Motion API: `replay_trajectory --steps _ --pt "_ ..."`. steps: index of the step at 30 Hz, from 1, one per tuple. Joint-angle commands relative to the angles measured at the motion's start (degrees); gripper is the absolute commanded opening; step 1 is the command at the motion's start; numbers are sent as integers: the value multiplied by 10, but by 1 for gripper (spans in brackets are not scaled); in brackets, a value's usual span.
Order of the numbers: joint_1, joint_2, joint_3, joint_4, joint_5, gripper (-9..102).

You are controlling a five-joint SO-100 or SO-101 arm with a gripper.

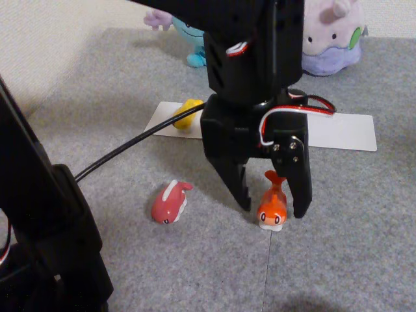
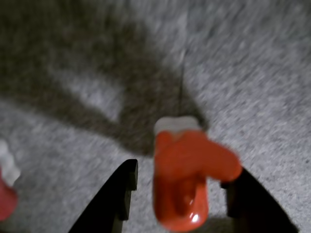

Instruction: Wooper wants to eat egg sudhi, and Goomy wants to eat shrimp sushi

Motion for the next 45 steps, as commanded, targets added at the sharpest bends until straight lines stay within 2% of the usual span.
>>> replay_trajectory --steps 1,5,11,17,22,34,39,45 --pt "10 -23 -4 -29 5 13" --pt "24 -65 -11 -42 6 3" --pt "7 -25 -25 -25 52 2" --pt "-53 6 -192 90 154 2" --pt "-92 -97 -381 117 192 2" --pt "-90 -440 -791 145 217 2" --pt "-99 -528 -889 146 227 3" --pt "-119 -570 -910 138 227 3"
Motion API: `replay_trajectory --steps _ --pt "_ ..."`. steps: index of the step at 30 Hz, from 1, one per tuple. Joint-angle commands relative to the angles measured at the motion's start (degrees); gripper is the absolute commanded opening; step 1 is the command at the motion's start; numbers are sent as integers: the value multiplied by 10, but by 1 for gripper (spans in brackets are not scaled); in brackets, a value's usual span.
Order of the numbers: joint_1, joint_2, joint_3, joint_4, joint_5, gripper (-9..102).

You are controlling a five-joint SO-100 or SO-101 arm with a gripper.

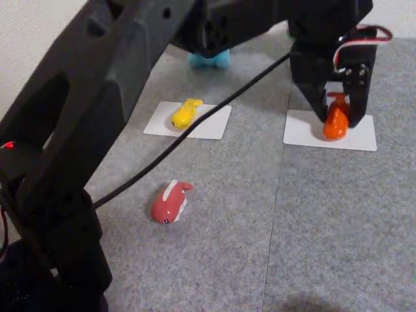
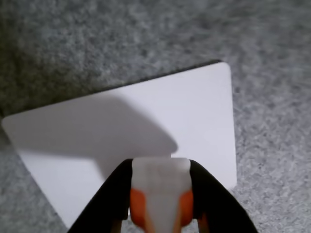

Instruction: Wooper wants to eat egg sudhi, and Goomy wants to eat shrimp sushi

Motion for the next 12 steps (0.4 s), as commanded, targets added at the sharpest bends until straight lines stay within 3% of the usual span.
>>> replay_trajectory --steps 1,7,12 --pt "-18 11 -41 -6 8 3" --pt "-29 7 -41 -1 0 3" --pt "-23 8 -41 17 -1 13"
